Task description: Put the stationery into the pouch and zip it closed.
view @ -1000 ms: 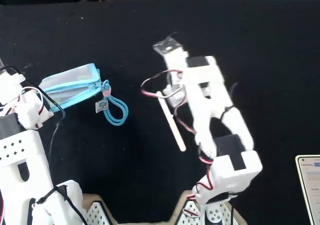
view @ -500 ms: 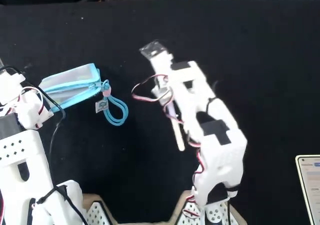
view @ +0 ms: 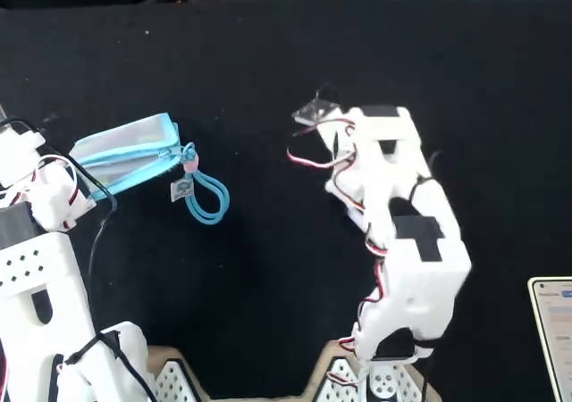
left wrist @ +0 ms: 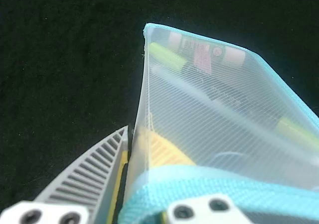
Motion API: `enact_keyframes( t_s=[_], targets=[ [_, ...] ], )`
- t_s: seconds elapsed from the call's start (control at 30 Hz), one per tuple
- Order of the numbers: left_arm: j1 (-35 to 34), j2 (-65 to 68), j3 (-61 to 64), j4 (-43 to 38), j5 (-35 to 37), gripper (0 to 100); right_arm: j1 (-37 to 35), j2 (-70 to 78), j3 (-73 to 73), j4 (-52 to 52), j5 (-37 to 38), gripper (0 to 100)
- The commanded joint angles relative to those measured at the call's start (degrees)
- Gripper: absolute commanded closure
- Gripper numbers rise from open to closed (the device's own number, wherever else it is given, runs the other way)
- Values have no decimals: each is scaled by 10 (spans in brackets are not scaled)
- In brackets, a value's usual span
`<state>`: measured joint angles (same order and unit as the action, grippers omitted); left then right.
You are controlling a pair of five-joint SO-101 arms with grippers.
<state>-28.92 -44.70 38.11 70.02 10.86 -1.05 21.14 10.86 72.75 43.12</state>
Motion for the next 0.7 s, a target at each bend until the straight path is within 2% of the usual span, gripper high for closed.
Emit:
enact_keyframes(
  t_s=[0.0, 0.27, 0.67],
  targets=[
    [-17, 3, -4, 2, 5, 970, 4, -91, 57, -39, 39, 985],
    [-19, 3, -4, 4, 5, 970, -32, -135, 52, -33, 4, 810],
    [-18, 3, -4, 2, 5, 970, -39, -65, 48, -63, 3, 804]
  ],
)
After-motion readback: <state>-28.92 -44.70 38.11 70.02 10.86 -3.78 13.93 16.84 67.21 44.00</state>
